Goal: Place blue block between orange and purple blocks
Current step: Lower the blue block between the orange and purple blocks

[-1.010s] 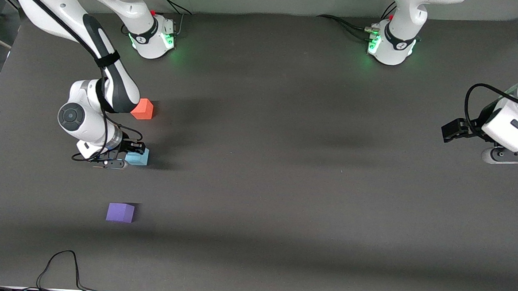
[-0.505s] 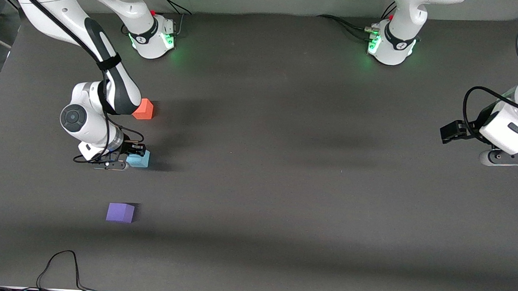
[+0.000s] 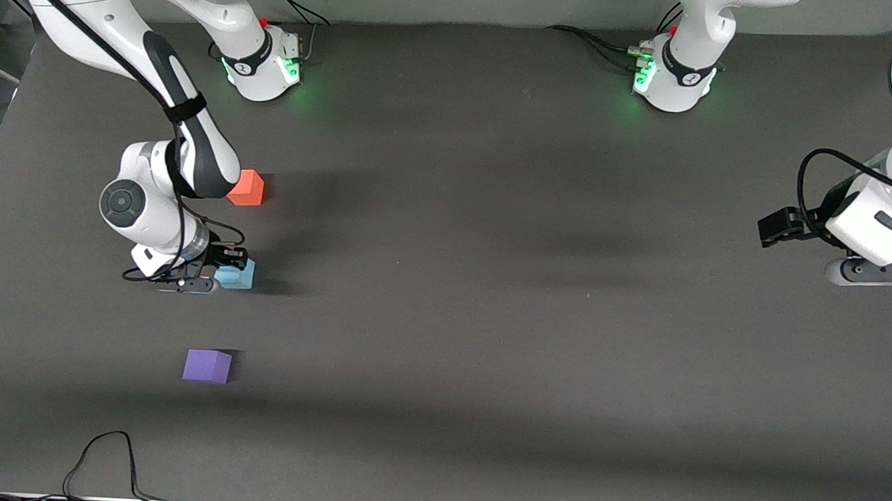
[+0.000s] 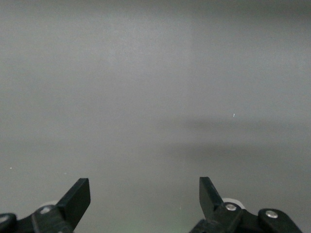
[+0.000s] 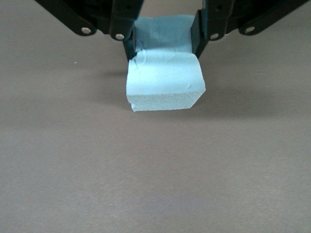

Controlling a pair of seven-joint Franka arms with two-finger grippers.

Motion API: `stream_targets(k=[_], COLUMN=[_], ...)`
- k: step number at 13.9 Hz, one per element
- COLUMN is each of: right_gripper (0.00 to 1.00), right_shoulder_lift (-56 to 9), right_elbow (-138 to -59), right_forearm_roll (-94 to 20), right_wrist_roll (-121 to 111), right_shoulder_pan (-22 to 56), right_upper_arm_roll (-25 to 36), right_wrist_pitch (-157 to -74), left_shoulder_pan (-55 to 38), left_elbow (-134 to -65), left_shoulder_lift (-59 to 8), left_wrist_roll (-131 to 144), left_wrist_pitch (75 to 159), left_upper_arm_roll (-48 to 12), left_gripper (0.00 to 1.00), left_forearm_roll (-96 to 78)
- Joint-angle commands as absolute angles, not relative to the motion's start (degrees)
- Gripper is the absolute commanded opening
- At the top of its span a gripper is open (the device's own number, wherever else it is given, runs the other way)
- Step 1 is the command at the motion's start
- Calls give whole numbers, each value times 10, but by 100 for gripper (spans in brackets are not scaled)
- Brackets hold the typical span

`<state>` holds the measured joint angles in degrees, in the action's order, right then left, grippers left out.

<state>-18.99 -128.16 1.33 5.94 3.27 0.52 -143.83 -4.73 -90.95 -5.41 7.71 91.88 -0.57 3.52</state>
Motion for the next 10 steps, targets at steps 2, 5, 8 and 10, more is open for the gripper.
stream_targets(k=[2, 5, 8, 10], right_gripper=[64, 100, 100, 100], right_shoulder_lift=[-202, -199, -149, -96], right_elbow=[-1267, -1264, -1267, -1267], right_forearm_roll=[5, 4, 4, 2], right_wrist_roll=[41, 48, 47, 48], right_shoulder_pan=[36, 39, 40, 31], right_upper_arm_roll=[12, 12, 12, 11], right_wrist_pitch=[-1443, -1439, -1432, -1388], left_shoulder_pan=[-50, -53, -53, -51], left_elbow=[-896, -892, -893, -890], left_shoulder_lift=[-58, -58, -59, -58], left_wrist_roll=[69, 69, 71, 69], left_wrist_pitch=[911, 913, 912, 910], left_upper_arm_roll=[-3, -3, -3, -3], left_gripper=[100, 100, 100, 100], left_forearm_roll=[31, 31, 31, 30])
